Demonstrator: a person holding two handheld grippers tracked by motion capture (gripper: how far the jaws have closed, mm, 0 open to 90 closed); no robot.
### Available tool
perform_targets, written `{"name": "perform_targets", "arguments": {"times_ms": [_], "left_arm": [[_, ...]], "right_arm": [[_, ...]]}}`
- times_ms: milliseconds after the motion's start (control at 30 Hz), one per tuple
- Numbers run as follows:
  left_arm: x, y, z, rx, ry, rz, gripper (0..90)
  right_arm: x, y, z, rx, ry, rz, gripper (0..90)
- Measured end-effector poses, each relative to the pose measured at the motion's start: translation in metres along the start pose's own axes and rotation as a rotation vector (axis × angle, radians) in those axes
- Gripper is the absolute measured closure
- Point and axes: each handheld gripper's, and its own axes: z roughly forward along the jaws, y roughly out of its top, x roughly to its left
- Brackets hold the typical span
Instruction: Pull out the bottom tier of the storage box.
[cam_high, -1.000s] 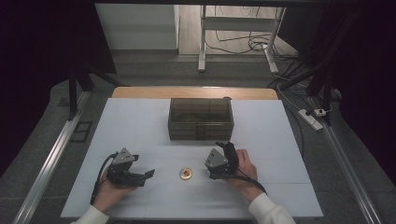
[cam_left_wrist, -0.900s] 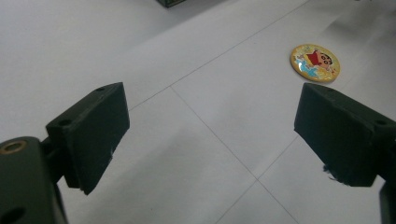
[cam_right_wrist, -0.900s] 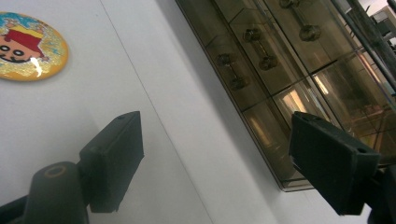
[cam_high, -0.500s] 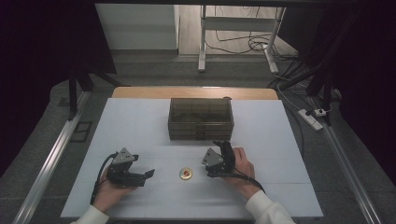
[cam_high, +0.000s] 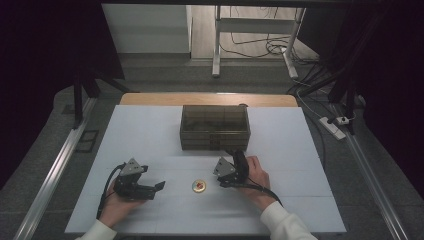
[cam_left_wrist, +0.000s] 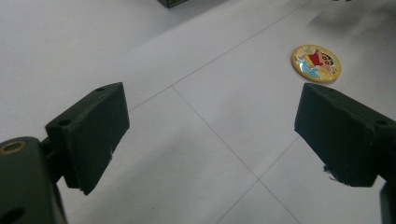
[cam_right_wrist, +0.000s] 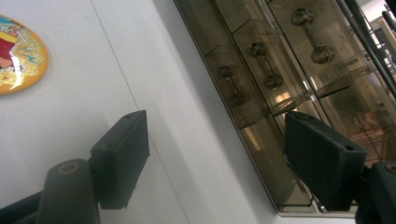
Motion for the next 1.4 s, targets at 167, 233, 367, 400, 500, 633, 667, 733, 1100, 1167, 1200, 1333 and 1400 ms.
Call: {"name": "perform_targets", "arguments": {"times_ms": [167, 233, 367, 400, 500, 633, 667, 733, 1100, 1167, 1200, 1333, 1400], "left_arm": [[0.0, 0.0, 0.0, 0.0, 0.0, 0.001, 9.8], [0.0, 0.0, 0.0, -0.001, 0.001, 0.001, 9.8], [0.0, 0.0, 0.0, 0.0, 0.001, 0.001, 9.8], [0.0, 0.0, 0.0, -0.001, 0.0, 0.002, 9.8], [0.0, 0.0, 0.0, 0.0, 0.001, 0.002, 9.8], [0.0, 0.0, -0.001, -0.001, 0.001, 0.002, 9.8], [0.0, 0.0, -0.001, -0.001, 0.001, 0.001, 9.8], [0.0, 0.0, -0.001, -0.001, 0.001, 0.001, 9.8], [0.0, 0.0, -0.001, -0.001, 0.001, 0.002, 9.8], [0.0, 0.0, -0.001, -0.001, 0.001, 0.001, 9.8], [0.0, 0.0, -0.001, 0.0, 0.001, 0.002, 9.8], [0.001, 0.0, -0.001, 0.001, 0.002, 0.002, 9.8], [0.001, 0.0, -0.001, 0.0, 0.002, 0.002, 9.8]], "right_arm": [[-0.001, 0.002, 0.002, -0.003, -0.007, -0.005, 24.0], [-0.001, 0.002, 0.003, 0.001, -0.009, -0.007, 24.3], [-0.001, 0.003, 0.004, -0.002, -0.01, -0.014, 24.8], [-0.001, 0.004, 0.005, -0.001, -0.012, -0.014, 24.9], [-0.002, 0.004, 0.006, 0.0, -0.014, -0.022, 25.8], [-0.002, 0.005, 0.007, -0.002, -0.016, -0.022, 28.0], [-0.002, 0.005, 0.007, -0.002, -0.016, -0.025, 28.7], [-0.002, 0.005, 0.008, -0.001, -0.015, -0.027, 29.1], [-0.002, 0.006, 0.014, 0.003, -0.026, -0.037, 32.1], [-0.003, 0.006, 0.016, 0.005, -0.026, -0.036, 32.6], [-0.003, 0.006, 0.016, 0.009, -0.024, -0.041, 32.8], [-0.003, 0.005, 0.018, 0.008, -0.026, -0.039, 34.1], [-0.004, 0.005, 0.019, 0.016, -0.022, -0.047, 34.6]]}}
